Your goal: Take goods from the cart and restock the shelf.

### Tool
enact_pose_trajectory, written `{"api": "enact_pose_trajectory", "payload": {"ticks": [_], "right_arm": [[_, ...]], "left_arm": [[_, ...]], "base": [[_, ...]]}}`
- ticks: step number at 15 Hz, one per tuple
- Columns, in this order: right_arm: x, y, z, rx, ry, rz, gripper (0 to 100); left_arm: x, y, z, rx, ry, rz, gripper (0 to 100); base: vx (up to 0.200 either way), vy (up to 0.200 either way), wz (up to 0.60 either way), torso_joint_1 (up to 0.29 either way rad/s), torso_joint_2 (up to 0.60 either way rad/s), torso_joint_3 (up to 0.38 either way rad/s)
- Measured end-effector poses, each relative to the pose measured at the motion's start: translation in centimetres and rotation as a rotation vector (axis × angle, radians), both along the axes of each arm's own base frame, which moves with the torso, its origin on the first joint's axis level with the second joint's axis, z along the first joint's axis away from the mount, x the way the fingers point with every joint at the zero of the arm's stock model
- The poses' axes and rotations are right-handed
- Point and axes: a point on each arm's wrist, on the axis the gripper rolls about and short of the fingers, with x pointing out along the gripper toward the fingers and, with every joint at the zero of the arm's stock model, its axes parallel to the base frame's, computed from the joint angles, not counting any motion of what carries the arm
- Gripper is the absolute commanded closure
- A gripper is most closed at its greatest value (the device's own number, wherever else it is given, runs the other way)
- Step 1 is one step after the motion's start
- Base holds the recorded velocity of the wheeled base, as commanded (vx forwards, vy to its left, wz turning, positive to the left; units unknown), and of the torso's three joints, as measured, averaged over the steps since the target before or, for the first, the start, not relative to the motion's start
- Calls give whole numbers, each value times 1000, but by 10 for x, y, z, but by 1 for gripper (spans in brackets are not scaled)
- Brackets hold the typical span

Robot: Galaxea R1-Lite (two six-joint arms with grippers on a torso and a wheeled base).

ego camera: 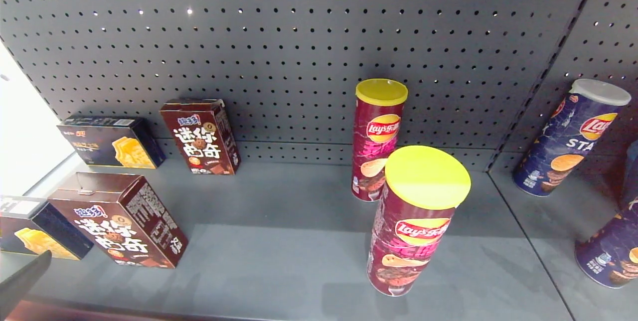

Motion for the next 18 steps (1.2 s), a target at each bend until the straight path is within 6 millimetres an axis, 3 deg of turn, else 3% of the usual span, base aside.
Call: {"api": "enact_pose_trajectory", "payload": {"ticks": [10,18], "right_arm": [[28,19,-9,-23,94,119,0],[57,46,-17,-53,152,188,0]], "left_arm": [[-2,1,-6,-10,8,-1,0],[-3,2,-6,-12,6,2,0]], "base": [[0,0,0,0,0,0],[0,0,0,0,0,0]]}}
